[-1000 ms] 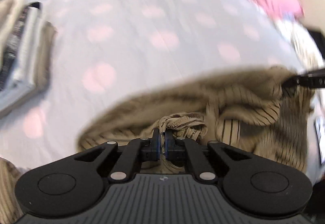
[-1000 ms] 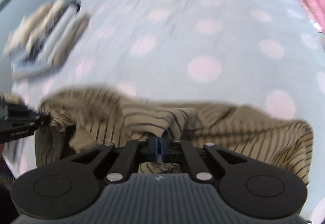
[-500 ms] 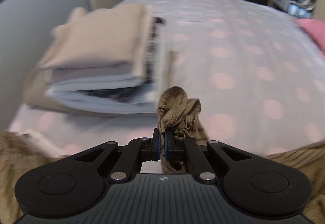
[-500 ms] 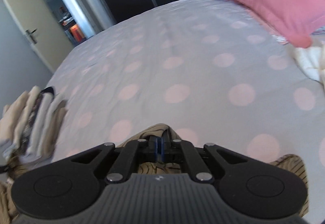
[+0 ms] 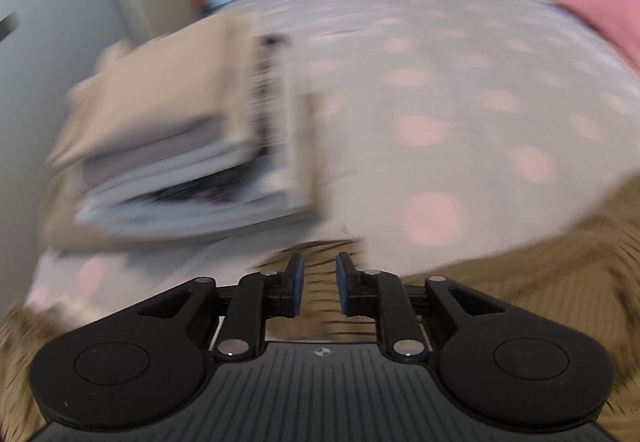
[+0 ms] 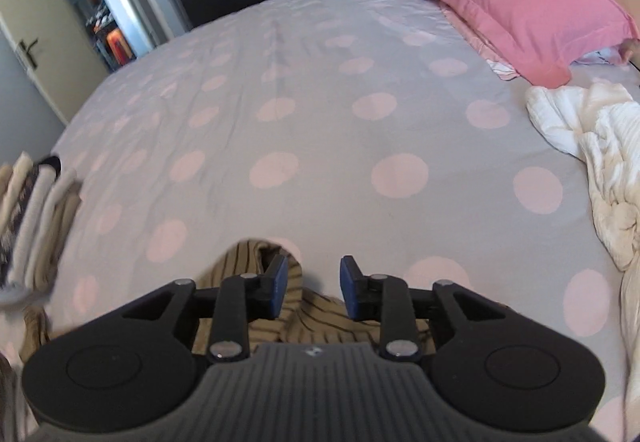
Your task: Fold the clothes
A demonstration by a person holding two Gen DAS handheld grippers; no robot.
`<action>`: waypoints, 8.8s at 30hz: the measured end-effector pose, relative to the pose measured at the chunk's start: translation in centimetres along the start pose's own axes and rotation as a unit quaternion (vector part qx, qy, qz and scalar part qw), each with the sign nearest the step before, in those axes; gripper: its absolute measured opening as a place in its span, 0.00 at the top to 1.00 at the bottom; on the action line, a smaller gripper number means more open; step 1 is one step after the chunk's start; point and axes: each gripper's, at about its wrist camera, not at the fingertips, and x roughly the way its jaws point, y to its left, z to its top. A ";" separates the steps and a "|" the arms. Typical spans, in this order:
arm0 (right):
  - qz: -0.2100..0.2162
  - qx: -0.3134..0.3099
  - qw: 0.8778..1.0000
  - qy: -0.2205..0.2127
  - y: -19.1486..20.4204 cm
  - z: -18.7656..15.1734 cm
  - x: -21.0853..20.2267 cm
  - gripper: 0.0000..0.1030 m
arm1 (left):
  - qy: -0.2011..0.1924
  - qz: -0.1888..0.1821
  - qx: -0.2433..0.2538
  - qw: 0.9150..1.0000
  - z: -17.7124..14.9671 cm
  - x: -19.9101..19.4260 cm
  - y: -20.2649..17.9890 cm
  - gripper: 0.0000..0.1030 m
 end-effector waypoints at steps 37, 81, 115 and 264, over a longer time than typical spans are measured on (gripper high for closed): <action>0.002 -0.374 0.923 0.088 -0.5 -5.9 7.3 0.51 | -0.042 -0.147 0.331 0.931 -2.8 8.4 -14.5 0.68; -0.001 -0.361 0.930 0.065 -0.3 -4.6 9.0 0.70 | 0.003 -0.073 0.110 0.991 1.4 10.0 -6.5 1.00; -0.101 -0.284 0.906 -0.297 2.4 1.5 -21.5 0.99 | -0.289 -0.100 -0.007 0.952 5.6 -17.4 0.6 1.00; 0.008 -0.213 0.976 -0.045 -2.0 4.1 11.2 0.37 | -0.039 -0.200 0.096 0.974 10.5 11.6 -12.7 0.48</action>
